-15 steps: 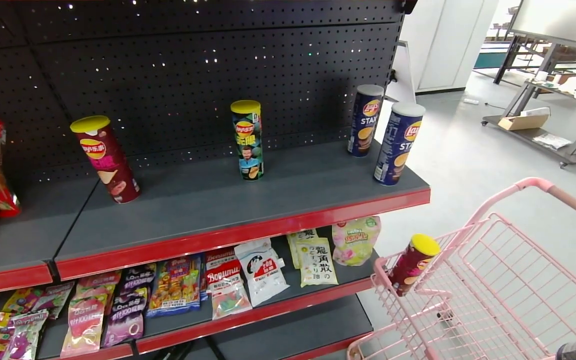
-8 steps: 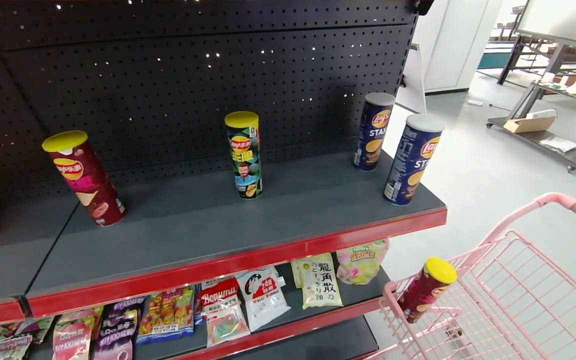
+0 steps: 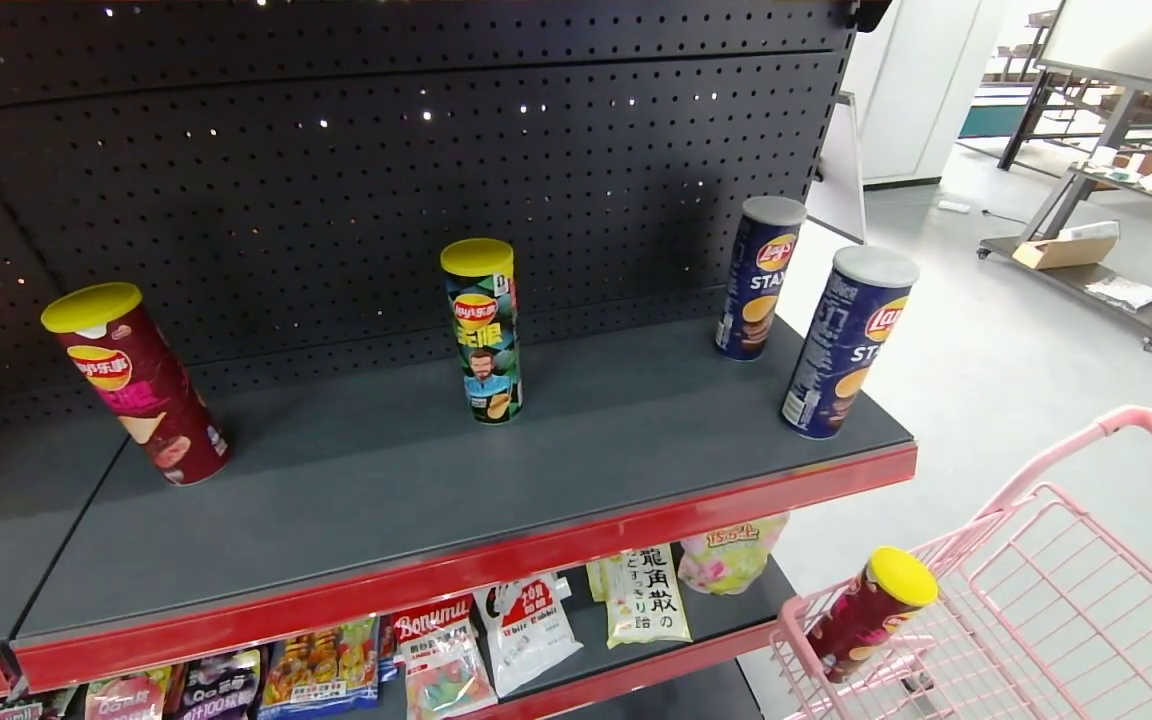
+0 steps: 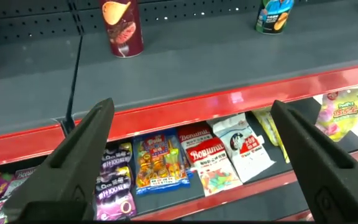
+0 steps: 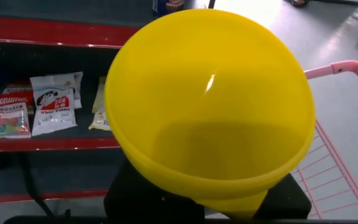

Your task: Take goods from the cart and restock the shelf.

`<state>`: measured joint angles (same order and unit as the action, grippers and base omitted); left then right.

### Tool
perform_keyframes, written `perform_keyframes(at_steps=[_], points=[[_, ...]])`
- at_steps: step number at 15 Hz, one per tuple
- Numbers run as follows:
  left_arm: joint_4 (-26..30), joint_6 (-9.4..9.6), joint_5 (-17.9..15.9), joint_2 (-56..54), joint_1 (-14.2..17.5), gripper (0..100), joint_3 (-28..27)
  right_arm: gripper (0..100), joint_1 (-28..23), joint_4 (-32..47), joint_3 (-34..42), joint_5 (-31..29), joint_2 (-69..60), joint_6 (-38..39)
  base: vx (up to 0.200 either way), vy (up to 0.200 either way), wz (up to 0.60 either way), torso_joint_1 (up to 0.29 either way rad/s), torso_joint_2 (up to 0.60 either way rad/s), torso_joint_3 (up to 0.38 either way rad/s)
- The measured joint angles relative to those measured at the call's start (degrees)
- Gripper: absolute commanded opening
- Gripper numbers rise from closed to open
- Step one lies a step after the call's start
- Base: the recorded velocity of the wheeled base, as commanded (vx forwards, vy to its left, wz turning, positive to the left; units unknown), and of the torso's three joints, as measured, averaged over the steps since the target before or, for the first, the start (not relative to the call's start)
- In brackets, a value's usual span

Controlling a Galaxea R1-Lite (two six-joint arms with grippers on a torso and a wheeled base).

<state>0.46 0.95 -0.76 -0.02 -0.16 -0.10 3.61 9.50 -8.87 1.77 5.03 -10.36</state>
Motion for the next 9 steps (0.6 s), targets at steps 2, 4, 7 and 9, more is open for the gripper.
perform_keyframes(at_steps=[2,4,7,9], points=[[0.0,0.22,-0.4,0.0,0.0,100,0.0,0,0.0,0.1,1.1,0.4,0.0,1.0,0.000,0.000,0.00,0.000,0.00,0.000],[0.0,1.89,-4.0,0.1,0.0,100,0.0,0,0.0,0.3,1.5,0.0,0.0,2.1,0.000,0.000,0.00,0.000,0.00,0.000],[0.2,0.66,-7.8,2.4,-0.4,100,-4.3,0,-0.4,0.7,0.9,-0.3,0.1,2.0,0.000,0.000,0.00,0.000,0.00,0.000],[-0.3,-2.04,-9.3,9.8,-0.7,100,-11.1,0,-0.7,0.7,1.2,-1.0,0.1,2.0,0.000,0.000,0.00,0.000,0.00,0.000]])
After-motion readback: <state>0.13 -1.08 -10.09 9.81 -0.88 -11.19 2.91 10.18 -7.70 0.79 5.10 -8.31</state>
